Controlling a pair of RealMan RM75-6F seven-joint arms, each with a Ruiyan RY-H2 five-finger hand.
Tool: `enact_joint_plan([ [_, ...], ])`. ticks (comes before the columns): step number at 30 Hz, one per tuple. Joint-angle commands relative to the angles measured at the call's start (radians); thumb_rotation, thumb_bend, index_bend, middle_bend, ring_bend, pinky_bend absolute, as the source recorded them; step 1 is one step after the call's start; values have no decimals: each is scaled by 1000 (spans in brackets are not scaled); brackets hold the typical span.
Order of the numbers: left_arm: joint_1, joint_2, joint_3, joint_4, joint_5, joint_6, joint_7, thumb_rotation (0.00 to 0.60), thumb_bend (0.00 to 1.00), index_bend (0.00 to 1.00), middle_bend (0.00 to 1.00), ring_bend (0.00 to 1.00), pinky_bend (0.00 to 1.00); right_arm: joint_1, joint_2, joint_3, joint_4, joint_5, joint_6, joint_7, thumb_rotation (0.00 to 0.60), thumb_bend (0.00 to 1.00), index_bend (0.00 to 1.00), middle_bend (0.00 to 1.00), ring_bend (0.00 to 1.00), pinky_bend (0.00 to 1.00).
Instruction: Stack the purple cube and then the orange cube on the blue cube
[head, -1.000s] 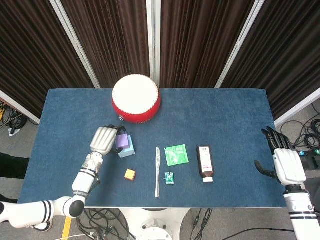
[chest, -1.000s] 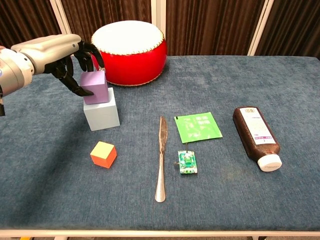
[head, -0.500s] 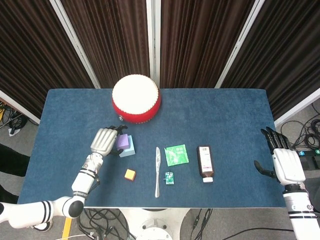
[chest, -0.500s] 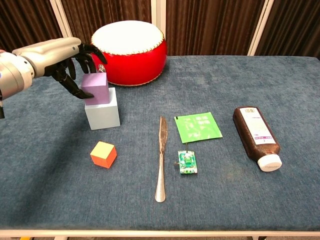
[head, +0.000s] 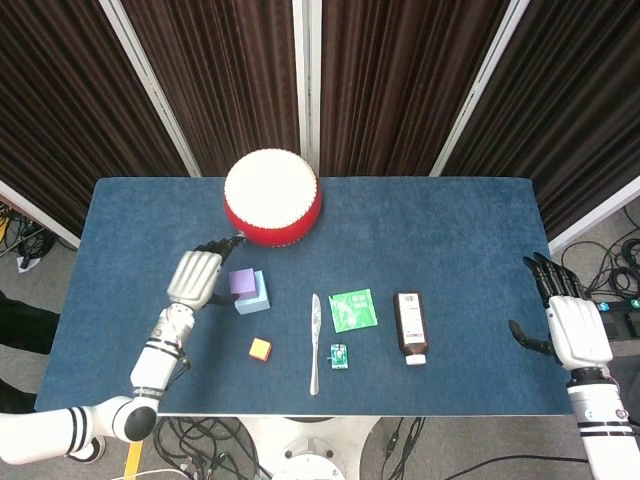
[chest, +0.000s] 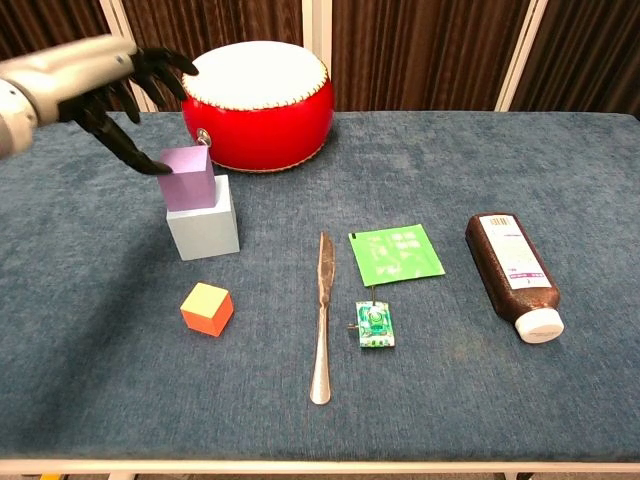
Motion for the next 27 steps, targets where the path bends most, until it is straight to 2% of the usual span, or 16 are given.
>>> enact_joint_plan([
  [1, 69, 82, 2, -115, 39, 124, 34, 600, 101, 209, 346, 283, 391, -1, 3, 0, -1, -1, 0, 5, 600, 219, 0, 0, 0, 0],
  [5, 133, 152, 30, -208, 103, 203, 15, 600, 102, 284, 392, 311, 425, -2, 3, -2, -1, -8, 0, 5, 600, 219, 0, 0, 0, 0],
  [9, 186, 203, 104, -256, 209, 219, -41, 600, 105, 377, 445, 346, 447, -1, -2, -6, 0, -12, -1, -3, 600, 219, 0, 0, 0, 0],
  [13, 220, 216, 205, -229, 335, 181, -136, 600, 106, 429, 492, 381, 471, 0, -7, -8, 0, -11, 0, -15, 600, 219, 0, 0, 0, 0],
  [17, 215, 221, 275, -187, 415, 101, -230, 600, 113, 438, 501, 397, 494, 2, -12, -8, 0, -6, -2, -23, 600, 218, 0, 0, 0, 0],
  [22, 195, 224, 314, -131, 491, 27, -319, 600, 123, 445, 508, 408, 505, 8, -14, -6, 2, 6, -10, -28, 600, 219, 0, 0, 0, 0],
  [27, 195, 164, 317, -43, 568, 42, -294, 600, 129, 453, 514, 413, 508, 9, -16, -5, 2, 11, -11, -31, 600, 218, 0, 0, 0, 0],
])
